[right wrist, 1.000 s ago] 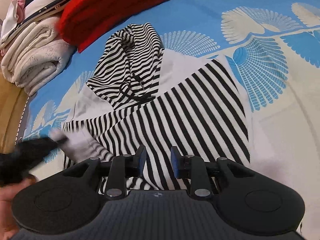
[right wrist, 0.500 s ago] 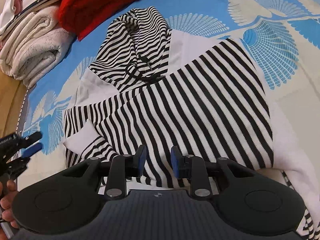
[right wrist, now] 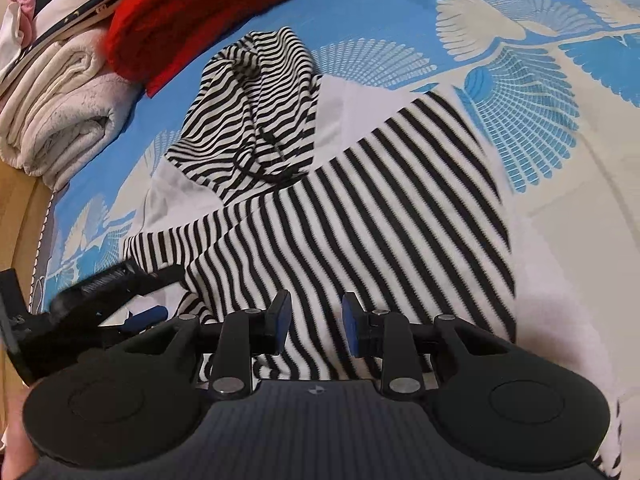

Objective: Fold small clothes

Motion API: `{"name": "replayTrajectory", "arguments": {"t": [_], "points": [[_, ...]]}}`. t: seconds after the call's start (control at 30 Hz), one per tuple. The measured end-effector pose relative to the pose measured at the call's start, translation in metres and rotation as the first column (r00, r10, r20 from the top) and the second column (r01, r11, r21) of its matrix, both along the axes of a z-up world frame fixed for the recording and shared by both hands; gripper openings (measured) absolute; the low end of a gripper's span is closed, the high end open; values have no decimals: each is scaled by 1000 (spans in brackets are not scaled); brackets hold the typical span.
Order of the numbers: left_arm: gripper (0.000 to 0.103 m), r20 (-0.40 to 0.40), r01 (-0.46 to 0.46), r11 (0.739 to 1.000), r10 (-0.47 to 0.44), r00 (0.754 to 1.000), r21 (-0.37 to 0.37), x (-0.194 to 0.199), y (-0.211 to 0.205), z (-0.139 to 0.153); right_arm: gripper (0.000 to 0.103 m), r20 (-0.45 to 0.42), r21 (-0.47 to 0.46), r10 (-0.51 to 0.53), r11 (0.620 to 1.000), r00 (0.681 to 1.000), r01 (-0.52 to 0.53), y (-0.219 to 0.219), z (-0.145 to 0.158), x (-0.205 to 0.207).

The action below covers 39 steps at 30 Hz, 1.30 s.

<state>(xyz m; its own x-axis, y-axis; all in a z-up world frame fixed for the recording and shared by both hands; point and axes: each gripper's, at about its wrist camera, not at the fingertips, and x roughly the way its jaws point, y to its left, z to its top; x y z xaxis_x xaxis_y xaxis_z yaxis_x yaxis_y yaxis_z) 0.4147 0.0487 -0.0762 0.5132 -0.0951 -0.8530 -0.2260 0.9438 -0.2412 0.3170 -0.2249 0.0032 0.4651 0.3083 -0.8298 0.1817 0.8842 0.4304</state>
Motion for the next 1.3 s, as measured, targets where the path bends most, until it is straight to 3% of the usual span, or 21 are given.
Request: {"name": "replayTrajectory", "arguments": {"t": [0.03, 0.13, 0.17, 0.2, 0.3, 0.37, 0.43, 0.5, 0.57, 0.63, 0.67, 0.73, 0.8, 0.9, 0.93, 0.97, 1.0, 1.07, 1.17, 1.23, 1.3], "points": [[71, 7, 22, 999, -23, 1000, 46, -1, -6, -1, 29, 0, 1, -3, 1000, 1000, 3, -2, 1, 1], [37, 19, 48, 982, -52, 998, 184, -6, -16, -1, 29, 6, 5, -9, 1000, 1000, 9, -6, 3, 1], [11, 25, 35, 981, -40, 999, 190, -9, -14, 2, 29, 8, 8, -8, 1000, 1000, 8, -6, 4, 0], [9, 27, 10, 986, -15, 1000, 168, -13, -9, 4, 29, 10, 10, -9, 1000, 1000, 8, -6, 5, 0], [8, 54, -118, 991, 115, 992, 60, -33, 10, 27, 29, 9, 13, -12, 1000, 1000, 12, -4, 6, -3], [9, 76, -169, 985, 165, 983, 37, -49, 18, 43, 29, 5, 21, -20, 1000, 1000, 20, -3, 7, -6], [12, 51, -230, 973, 231, 972, -33, -70, 32, 50, 29, 6, 26, -27, 999, 1000, 27, -2, 8, -10], [13, -9, -288, 944, 291, 957, -162, -88, 52, 46, 29, 8, 25, -28, 999, 1000, 27, 0, 10, -15], [28, -75, -323, 898, 316, 946, -298, -97, 69, 36, 30, 9, 28, -27, 999, 1000, 27, 2, 11, -19], [44, -124, -347, 832, 327, 937, -433, -98, 84, 22, 32, 8, 28, -28, 999, 1000, 28, 4, 12, -23], [50, -133, -349, 814, 326, 936, -464, -95, 89, 17, 33, 10, 26, -28, 999, 1000, 28, 5, 12, -23], [56, -137, -361, 808, 337, 931, -466, -91, 93, 13, 33, 14, 17, -27, 999, 1000, 27, 7, 12, -25], [56, -154, -391, 815, 360, 920, -428, -88, 97, 12, 33, 13, 14, -29, 999, 999, 29, 7, 12, -25], [52, -185, -389, 858, 344, 920, -337, -80, 101, 7, 33, 11, 9, -24, 1000, 1000, 24, 8, 11, -24], [35, -184, -392, 860, 349, 919, -327, -82, 104, 6, 33, 9, 8, -23, 1000, 1000, 23, 8, 10, -23], [11, -178, -391, 865, 351, 919, -313, -80, 106, 6, 33, 6, 7, -22, 1000, 1000, 22, 8, 9, -22], [6, -155, -374, 881, 342, 927, -291, -79, 105, 9, 33, 4, 10, -22, 1000, 1000, 22, 8, 8, -21], [6, -68, -296, 919, 288, 955, -260, -74, 99, 23, 33, 0, 13, -23, 1000, 1000, 23, 8, 7, -20], [6, 165, -105, 964, 148, 975, -243, -70, 85, 61, 33, -2, 1, -36, 999, 999, 36, 7, 3, -17], [6, 311, -26, 984, 81, 947, -176, -76, 77, 86, 33, -16, 3, -59, 998, 998, 59, 3, -2, -15], [6, 363, -17, 985, 81, 928, -174, -82, 80, 93, 33, -42, 13, -102, 995, 994, 103, -4, -9, -15]]}}
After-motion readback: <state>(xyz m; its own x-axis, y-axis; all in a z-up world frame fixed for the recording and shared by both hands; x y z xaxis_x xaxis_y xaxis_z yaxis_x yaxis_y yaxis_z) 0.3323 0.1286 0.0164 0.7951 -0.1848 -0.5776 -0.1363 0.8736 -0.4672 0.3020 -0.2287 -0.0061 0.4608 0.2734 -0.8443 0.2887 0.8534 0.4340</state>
